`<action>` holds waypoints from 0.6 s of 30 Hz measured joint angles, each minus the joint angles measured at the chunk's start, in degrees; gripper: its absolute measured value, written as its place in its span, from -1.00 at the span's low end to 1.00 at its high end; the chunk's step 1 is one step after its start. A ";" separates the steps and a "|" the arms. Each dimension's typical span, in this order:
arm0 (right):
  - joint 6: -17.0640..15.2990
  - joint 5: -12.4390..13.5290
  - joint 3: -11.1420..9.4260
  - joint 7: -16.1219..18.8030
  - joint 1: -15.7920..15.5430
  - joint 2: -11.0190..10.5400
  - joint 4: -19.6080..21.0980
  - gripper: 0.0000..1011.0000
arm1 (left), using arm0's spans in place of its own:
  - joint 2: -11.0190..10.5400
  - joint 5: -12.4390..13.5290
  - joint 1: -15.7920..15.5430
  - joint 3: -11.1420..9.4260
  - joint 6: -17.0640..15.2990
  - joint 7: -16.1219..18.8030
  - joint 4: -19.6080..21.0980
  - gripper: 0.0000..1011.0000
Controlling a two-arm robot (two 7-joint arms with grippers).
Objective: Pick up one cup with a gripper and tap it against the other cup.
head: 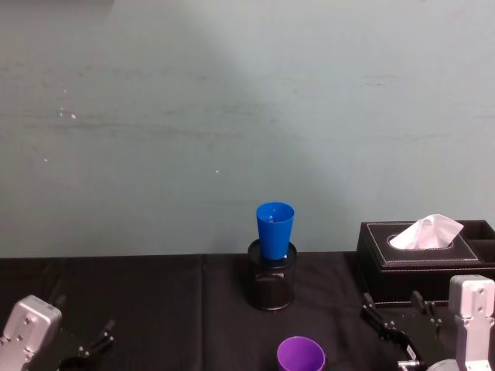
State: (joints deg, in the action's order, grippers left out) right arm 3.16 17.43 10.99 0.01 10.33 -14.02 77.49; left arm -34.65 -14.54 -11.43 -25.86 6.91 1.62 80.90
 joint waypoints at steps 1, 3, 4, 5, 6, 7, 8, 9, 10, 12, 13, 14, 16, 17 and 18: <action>-0.05 -0.09 -0.05 -0.07 -0.02 0.06 0.04 0.99 | 0.00 0.00 0.00 0.00 0.00 0.00 0.00 0.98; -0.05 -0.10 -0.04 -0.07 -0.02 0.05 0.04 0.99 | 0.00 0.00 0.00 0.00 0.00 0.00 0.00 0.98; -0.05 -0.10 -0.03 -0.07 -0.01 0.04 0.04 0.99 | 0.00 0.00 0.00 0.00 0.00 0.00 0.00 0.98; -0.05 -0.10 -0.02 -0.06 -0.01 0.03 0.04 0.99 | 0.00 0.00 0.00 0.00 0.00 0.00 0.00 0.98; -0.05 -0.09 0.00 -0.05 0.00 0.01 0.03 0.99 | 0.00 0.00 0.00 0.00 0.00 0.00 0.00 0.98; -0.05 -0.08 0.01 -0.05 0.01 0.00 0.02 0.99 | 0.00 0.00 0.00 0.00 0.00 0.00 0.00 0.98; -0.04 -0.05 0.03 -0.03 0.01 -0.03 0.00 0.99 | 0.00 0.00 0.00 0.00 0.00 0.00 0.00 0.98; -0.03 -0.03 0.04 -0.03 0.02 -0.04 -0.01 0.99 | 0.00 0.00 0.00 0.00 0.00 0.00 0.00 0.98; -0.02 -0.01 0.05 -0.02 0.02 -0.05 -0.01 0.99 | 0.00 0.00 0.00 0.00 0.00 0.00 0.00 0.98; 0.01 0.05 0.07 -0.01 0.03 -0.07 -0.04 0.99 | 0.00 0.00 0.00 0.00 0.00 0.00 0.00 0.98; 0.02 0.06 0.08 0.00 0.03 -0.08 -0.04 0.99 | 0.00 0.00 0.00 0.00 0.00 0.00 0.00 0.98; 0.03 0.07 0.09 0.01 0.03 -0.09 -0.05 0.99 | 0.00 0.00 0.00 0.00 0.00 0.00 0.00 0.98; 0.05 0.10 0.11 0.04 0.05 -0.11 -0.07 0.99 | 0.00 0.00 0.00 0.00 0.00 0.00 0.00 0.98; 0.07 0.11 0.12 0.06 0.06 -0.11 -0.08 0.99 | 0.00 0.00 0.00 0.00 0.00 0.00 0.00 0.98; 0.07 0.11 0.12 0.06 0.06 -0.11 -0.08 0.99 | 0.00 0.00 0.00 0.00 0.00 0.00 0.00 0.98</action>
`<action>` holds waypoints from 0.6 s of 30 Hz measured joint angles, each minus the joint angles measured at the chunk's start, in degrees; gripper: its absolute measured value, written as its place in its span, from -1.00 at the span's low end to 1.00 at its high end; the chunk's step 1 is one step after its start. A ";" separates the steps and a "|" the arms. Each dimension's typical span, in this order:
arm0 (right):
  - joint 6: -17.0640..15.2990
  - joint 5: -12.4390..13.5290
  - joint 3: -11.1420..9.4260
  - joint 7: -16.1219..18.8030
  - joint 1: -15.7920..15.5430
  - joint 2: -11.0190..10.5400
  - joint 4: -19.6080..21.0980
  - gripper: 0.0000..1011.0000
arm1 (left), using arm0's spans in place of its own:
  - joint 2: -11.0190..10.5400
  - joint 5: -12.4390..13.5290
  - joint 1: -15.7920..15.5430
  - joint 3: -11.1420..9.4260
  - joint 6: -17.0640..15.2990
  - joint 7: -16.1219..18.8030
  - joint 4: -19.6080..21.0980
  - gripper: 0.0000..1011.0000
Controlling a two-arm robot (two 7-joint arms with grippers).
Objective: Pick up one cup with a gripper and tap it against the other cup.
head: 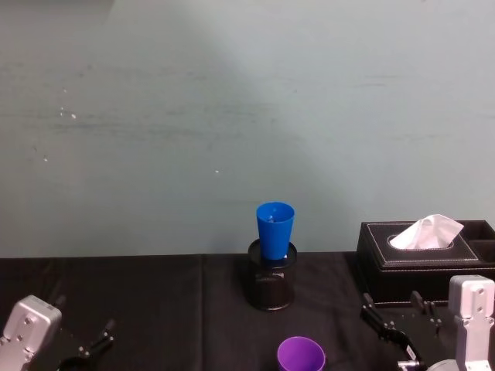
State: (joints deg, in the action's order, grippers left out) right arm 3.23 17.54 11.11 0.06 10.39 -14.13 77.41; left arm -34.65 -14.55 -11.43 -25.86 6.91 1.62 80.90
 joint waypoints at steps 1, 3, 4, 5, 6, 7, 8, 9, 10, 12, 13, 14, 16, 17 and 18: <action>0.02 0.02 0.01 0.02 0.00 -0.01 -0.01 0.99 | 0.00 0.00 0.00 0.00 0.00 0.00 0.00 0.98; 0.03 0.04 0.02 0.05 0.01 -0.02 -0.02 0.99 | 0.00 0.00 0.00 0.00 0.00 0.00 0.00 0.98; 0.04 0.05 0.03 0.06 0.02 -0.02 -0.03 0.99 | 0.00 0.00 0.00 0.00 0.00 0.00 0.00 0.98; 0.05 0.06 0.03 0.06 0.02 -0.02 -0.03 0.99 | 0.00 0.00 0.00 0.00 0.00 0.00 0.00 0.98; 0.05 0.06 0.04 0.07 0.03 -0.03 -0.04 0.99 | 0.00 0.00 0.00 0.00 0.00 0.00 0.00 0.98; 0.06 0.07 0.05 0.09 0.03 -0.03 -0.05 0.99 | 0.00 0.00 0.00 0.00 0.00 0.00 0.00 0.98; 0.07 0.08 0.06 0.10 0.04 -0.04 -0.06 0.99 | 0.00 0.00 0.00 0.00 0.00 0.00 0.00 0.98; 0.07 0.08 0.06 0.11 0.04 -0.04 -0.06 0.99 | 0.00 0.00 0.00 0.00 0.00 0.00 0.00 0.98; 0.08 0.08 0.07 0.11 0.04 -0.04 -0.06 0.99 | 0.00 0.00 0.00 0.00 0.00 0.00 0.00 0.98; 0.10 0.10 0.07 0.13 0.05 -0.05 -0.07 0.99 | 0.00 0.00 0.00 0.00 0.00 0.00 0.00 0.98; 0.11 0.11 0.08 0.14 0.05 -0.06 -0.06 0.99 | 0.00 0.00 0.00 0.00 0.00 0.00 0.00 0.98; 0.11 0.11 0.08 0.15 0.05 -0.06 -0.07 0.99 | 0.00 0.00 0.00 0.00 0.00 0.00 0.00 0.98; 0.12 0.13 0.08 0.17 0.05 -0.07 -0.07 0.99 | 0.00 0.00 0.00 0.00 0.00 0.00 0.00 0.98; 0.12 0.13 0.08 0.17 0.05 -0.08 -0.06 0.99 | 0.00 0.00 0.00 0.00 0.00 0.00 0.00 0.98; 0.13 0.13 0.08 0.18 0.05 -0.08 -0.07 0.99 | 0.00 0.00 0.00 0.00 0.00 0.00 0.00 0.98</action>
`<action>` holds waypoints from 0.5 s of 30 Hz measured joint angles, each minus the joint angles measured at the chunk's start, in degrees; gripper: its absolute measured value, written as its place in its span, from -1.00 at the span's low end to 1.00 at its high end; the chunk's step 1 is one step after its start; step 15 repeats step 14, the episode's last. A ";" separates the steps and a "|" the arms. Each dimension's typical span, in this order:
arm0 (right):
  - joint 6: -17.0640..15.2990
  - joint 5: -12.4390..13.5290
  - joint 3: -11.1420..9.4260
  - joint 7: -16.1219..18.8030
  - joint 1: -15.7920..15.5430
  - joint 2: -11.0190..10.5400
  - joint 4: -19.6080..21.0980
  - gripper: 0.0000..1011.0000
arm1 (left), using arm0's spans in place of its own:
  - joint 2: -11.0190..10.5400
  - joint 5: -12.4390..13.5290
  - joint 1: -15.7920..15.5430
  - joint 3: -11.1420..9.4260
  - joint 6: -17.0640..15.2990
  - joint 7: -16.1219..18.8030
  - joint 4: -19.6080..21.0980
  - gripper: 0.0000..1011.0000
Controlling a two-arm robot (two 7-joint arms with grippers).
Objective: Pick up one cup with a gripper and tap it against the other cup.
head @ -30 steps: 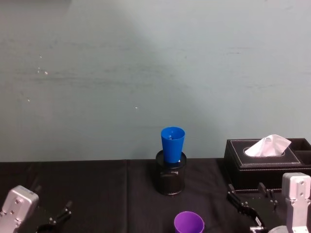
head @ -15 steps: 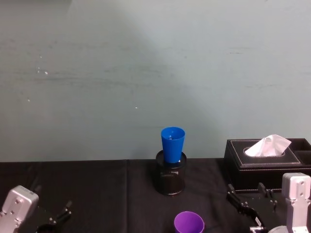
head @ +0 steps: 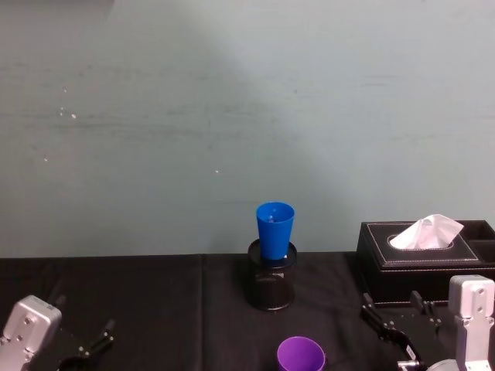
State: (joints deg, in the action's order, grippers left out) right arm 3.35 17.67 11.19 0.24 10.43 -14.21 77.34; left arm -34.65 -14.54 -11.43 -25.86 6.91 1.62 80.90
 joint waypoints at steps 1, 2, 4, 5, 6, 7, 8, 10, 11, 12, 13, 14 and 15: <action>0.00 0.00 0.00 0.01 0.00 -0.01 0.00 0.99 | 0.00 0.00 0.00 0.00 0.00 0.00 0.00 0.98; 0.00 0.01 0.00 0.02 0.00 -0.01 0.00 0.99 | 0.00 0.00 0.00 0.00 0.00 0.00 0.00 0.98; 0.00 0.02 0.00 0.03 0.00 -0.01 0.00 0.99 | 0.00 0.00 0.00 0.00 0.00 0.00 0.00 0.98; 0.00 0.02 0.00 0.05 0.00 -0.01 0.00 0.99 | 0.00 0.00 0.00 0.00 0.00 0.00 0.00 0.98; 0.00 0.03 0.00 0.05 0.00 -0.01 0.00 0.99 | 0.00 0.00 0.00 0.00 0.00 0.00 0.00 0.98; 0.00 0.03 0.00 0.05 0.00 -0.01 0.00 0.99 | 0.00 0.00 0.00 0.00 0.00 0.00 0.00 0.98; 0.00 0.03 0.00 0.05 0.00 -0.01 0.00 0.99 | 0.00 0.00 0.00 0.00 0.00 0.00 0.00 0.98; 0.00 0.03 0.00 0.05 0.00 -0.01 0.00 0.99 | 0.00 0.00 0.00 0.00 0.00 0.00 0.00 0.98; 0.00 0.03 0.00 0.05 0.00 -0.01 0.00 0.99 | 0.00 0.00 0.00 0.00 0.00 0.00 0.00 0.98; 0.00 0.03 0.00 0.05 0.00 -0.01 0.00 0.99 | 0.00 0.00 0.00 0.00 0.00 0.00 0.00 0.98; 0.00 0.03 0.00 0.05 0.00 -0.01 0.00 0.99 | 0.00 0.00 0.00 0.00 0.00 0.00 0.00 0.98; 0.00 0.03 0.00 0.05 0.00 -0.01 0.00 0.99 | 0.00 0.00 0.00 0.00 0.00 0.00 0.00 0.98; 0.00 0.03 0.00 0.05 0.00 -0.01 0.00 0.99 | 0.00 0.00 0.00 0.00 0.00 0.00 0.00 0.98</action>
